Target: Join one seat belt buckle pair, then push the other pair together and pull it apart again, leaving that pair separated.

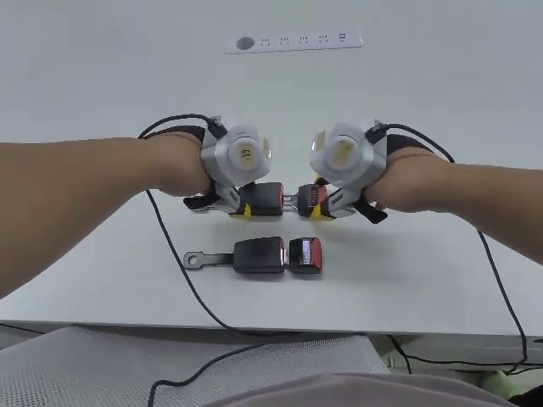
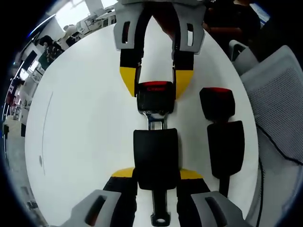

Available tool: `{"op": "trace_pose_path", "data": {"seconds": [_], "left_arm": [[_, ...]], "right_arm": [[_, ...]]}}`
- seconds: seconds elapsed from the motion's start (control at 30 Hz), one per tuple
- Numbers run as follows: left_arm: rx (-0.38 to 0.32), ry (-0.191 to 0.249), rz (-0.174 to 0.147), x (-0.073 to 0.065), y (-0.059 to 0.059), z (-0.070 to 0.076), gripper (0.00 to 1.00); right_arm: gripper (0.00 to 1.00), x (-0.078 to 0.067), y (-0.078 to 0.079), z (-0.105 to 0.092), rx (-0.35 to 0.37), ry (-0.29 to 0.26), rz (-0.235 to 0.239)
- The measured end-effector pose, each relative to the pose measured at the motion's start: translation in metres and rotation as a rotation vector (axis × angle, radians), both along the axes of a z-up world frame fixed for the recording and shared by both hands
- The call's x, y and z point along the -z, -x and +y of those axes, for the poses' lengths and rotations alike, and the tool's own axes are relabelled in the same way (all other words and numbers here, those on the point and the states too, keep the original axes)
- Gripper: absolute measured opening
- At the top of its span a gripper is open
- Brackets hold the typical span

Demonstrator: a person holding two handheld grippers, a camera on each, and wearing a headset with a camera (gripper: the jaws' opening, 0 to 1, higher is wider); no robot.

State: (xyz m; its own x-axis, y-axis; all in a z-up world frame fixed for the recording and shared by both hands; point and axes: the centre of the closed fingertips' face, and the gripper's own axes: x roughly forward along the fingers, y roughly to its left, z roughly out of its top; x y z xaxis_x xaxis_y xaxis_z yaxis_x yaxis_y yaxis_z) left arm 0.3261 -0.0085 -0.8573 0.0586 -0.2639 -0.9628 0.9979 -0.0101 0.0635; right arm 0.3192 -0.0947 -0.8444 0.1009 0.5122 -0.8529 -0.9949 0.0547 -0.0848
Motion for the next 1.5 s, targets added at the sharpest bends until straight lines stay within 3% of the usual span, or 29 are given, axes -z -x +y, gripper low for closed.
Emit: {"op": "trace_pose_path", "data": {"seconds": [0.43,0.67,1.3,1.5], "left_arm": [[0.015,0.017,0.015,0.001,0.0,-0.001,0.31],[-0.004,0.027,0.022,0.002,-0.001,0.0,0.31],[-0.012,0.014,0.03,0.003,0.0,-0.001,0.32],[-0.035,0.024,0.03,0.001,0.001,-0.001,0.32]], "right_arm": [[0.3,0.002,-0.002,0.006,-0.014,-0.009,0.009],[0.29,0.003,-0.003,0.025,-0.009,-0.024,0.013],[0.3,0.006,-0.007,0.019,-0.053,-0.026,-0.002],[0.3,0.006,-0.009,0.004,-0.028,-0.02,0.007]]}}
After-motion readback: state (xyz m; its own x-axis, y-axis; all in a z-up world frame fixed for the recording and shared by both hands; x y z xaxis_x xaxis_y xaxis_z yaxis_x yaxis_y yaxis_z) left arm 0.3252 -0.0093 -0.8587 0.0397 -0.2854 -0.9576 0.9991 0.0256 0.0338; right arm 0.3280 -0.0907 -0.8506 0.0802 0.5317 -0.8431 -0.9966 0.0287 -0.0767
